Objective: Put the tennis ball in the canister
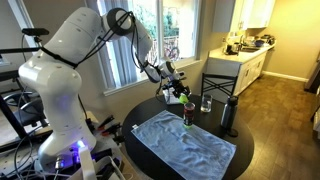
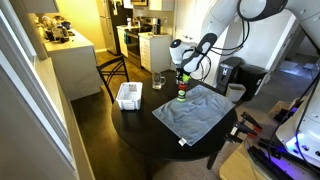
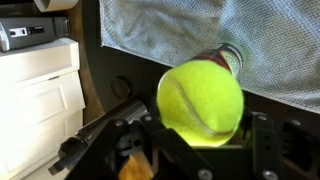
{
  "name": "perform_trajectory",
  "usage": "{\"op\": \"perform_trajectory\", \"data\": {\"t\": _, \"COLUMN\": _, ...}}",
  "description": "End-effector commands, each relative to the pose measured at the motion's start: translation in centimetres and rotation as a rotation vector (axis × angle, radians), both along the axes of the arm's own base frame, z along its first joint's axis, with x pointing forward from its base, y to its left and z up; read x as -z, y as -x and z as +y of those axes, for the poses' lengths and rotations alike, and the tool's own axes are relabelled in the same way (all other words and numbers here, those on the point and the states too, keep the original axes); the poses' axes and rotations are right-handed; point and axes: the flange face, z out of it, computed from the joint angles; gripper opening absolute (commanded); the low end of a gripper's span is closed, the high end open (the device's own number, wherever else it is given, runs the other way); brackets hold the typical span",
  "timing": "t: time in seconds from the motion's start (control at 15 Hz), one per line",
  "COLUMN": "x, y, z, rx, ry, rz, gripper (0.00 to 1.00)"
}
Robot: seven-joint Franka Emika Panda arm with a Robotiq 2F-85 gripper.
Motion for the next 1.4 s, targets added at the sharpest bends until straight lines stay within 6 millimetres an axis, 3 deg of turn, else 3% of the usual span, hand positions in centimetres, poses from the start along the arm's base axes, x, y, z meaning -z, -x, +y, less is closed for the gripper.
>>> {"op": "perform_trajectory", "data": {"t": 0.0, "x": -2.1, "y": 1.2, "z": -1.3, "rx": 0.006, "ry": -0.047, "rz": -0.093, "gripper": 0.42}}
{"op": "perform_trajectory", "data": {"t": 0.4, "x": -2.2, "y": 1.4, "z": -2.0, "rx": -0.050, "ry": -0.078, "rz": -0.223, "gripper": 0.42}}
{"op": "perform_trajectory", "data": {"t": 0.93, "x": 0.3, "y": 2.5, "z": -1.0, "rx": -0.119, "ry": -0.072, "rz": -0.229, "gripper": 0.42}}
{"op": "perform_trajectory", "data": {"t": 1.33, "x": 1.9, "y": 2.2, "z": -3.1, "rx": -0.018, "ry": -0.054, "rz": -0.241, "gripper": 0.42}}
